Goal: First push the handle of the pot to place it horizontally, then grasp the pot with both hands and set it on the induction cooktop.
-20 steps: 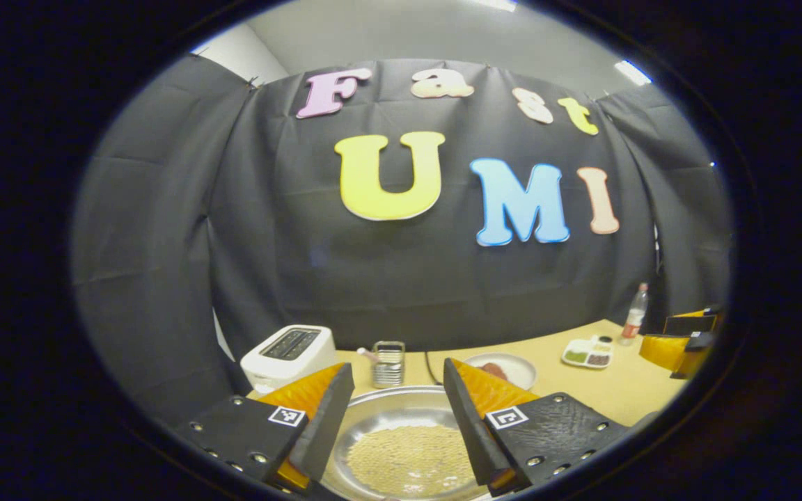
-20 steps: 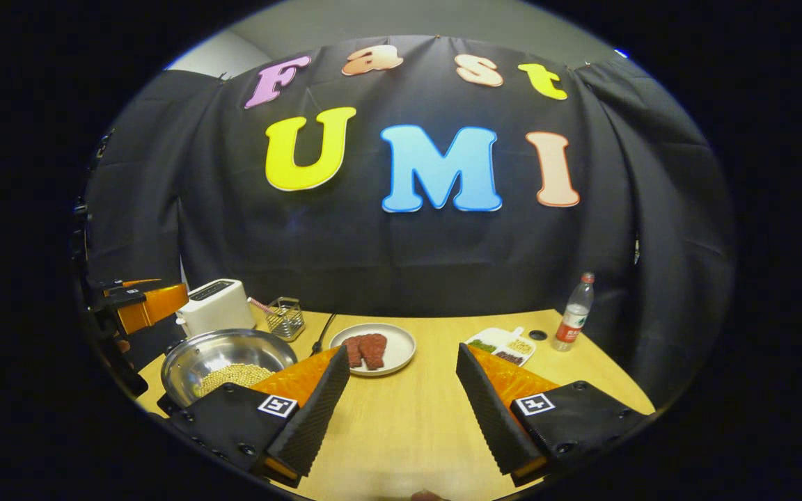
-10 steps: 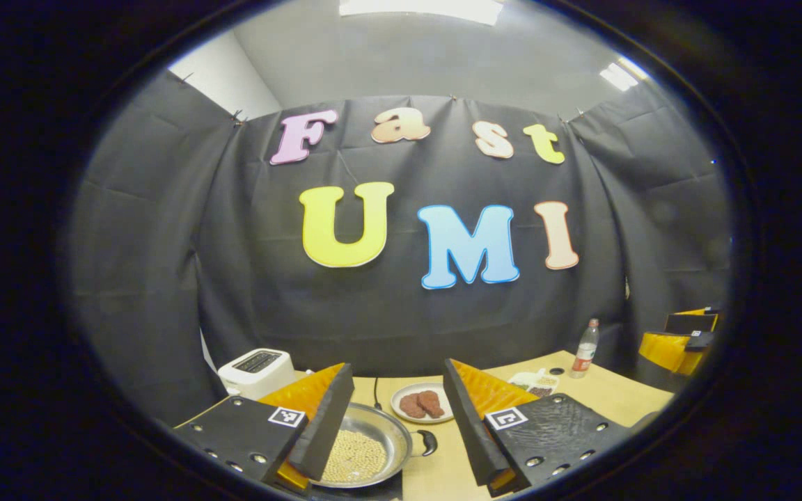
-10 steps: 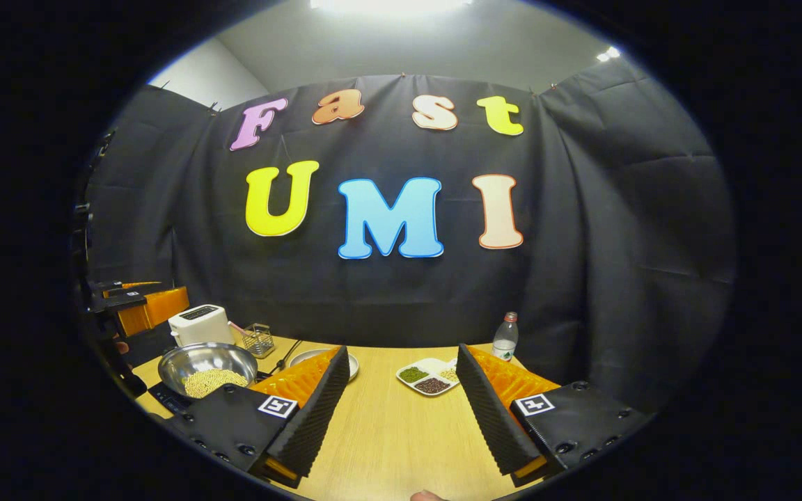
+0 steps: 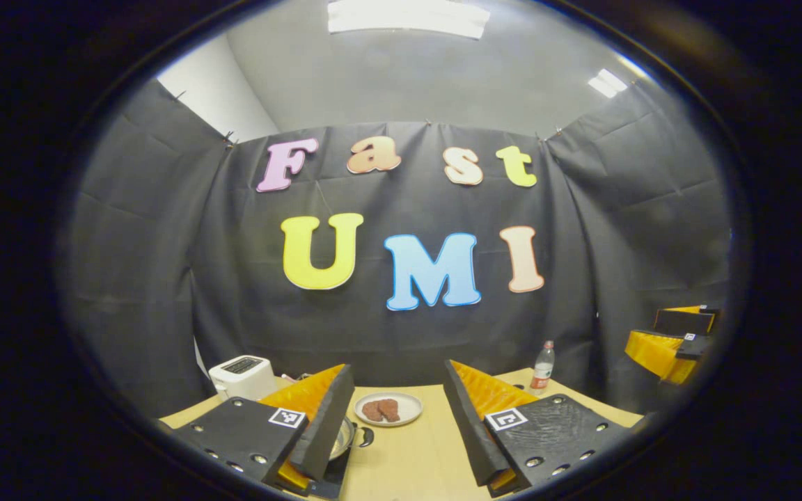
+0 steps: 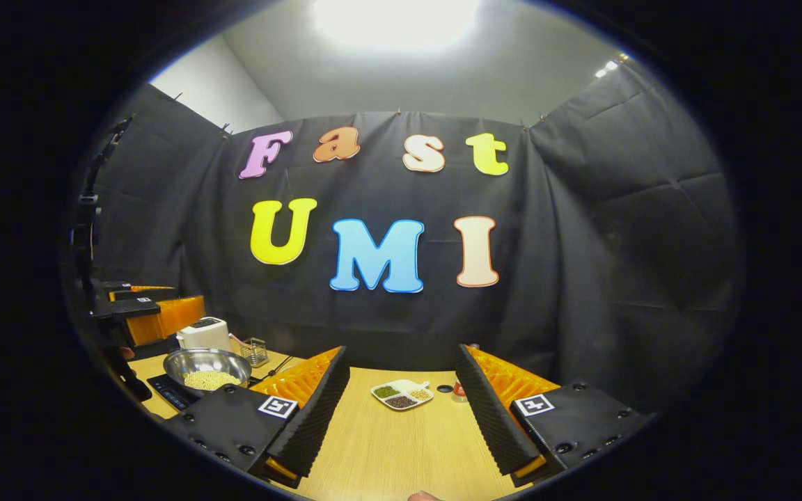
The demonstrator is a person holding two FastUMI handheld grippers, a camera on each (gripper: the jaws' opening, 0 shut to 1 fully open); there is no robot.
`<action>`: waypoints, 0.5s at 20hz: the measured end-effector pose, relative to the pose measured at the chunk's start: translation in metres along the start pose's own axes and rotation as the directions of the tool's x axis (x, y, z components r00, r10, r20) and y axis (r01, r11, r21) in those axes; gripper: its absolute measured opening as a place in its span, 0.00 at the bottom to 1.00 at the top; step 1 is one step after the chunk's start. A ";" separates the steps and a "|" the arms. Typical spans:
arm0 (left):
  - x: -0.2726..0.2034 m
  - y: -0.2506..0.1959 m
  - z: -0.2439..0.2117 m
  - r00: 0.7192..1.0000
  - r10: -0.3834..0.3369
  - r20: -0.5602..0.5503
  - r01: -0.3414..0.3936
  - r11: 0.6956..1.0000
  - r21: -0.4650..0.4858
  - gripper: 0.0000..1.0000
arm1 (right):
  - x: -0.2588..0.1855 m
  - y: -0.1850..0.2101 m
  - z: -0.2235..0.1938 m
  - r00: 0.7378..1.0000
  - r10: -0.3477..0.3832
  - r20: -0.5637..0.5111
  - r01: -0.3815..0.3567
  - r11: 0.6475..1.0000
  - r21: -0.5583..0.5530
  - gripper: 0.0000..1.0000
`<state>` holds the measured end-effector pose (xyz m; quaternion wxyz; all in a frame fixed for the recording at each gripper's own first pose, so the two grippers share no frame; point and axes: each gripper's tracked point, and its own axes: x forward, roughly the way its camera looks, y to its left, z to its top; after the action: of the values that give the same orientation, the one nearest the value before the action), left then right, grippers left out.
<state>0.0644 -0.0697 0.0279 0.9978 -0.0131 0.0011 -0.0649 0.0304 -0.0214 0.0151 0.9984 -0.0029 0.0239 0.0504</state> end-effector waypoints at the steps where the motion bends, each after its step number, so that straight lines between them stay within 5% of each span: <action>1: -0.005 -0.005 0.005 1.000 -0.003 0.005 0.003 1.000 -0.004 0.73 | -0.005 -0.002 0.003 1.000 0.001 0.005 -0.001 1.000 0.003 0.97; 10: -0.038 -0.010 0.019 0.998 -0.051 0.024 0.051 0.999 0.019 0.78 | -0.038 0.000 0.014 0.998 -0.060 0.023 0.059 0.997 0.047 0.97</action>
<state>0.0254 -0.0743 0.0475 0.9958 -0.0047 -0.0121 -0.0903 -0.0067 -0.0254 0.0314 0.9995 0.0202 0.0126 0.0202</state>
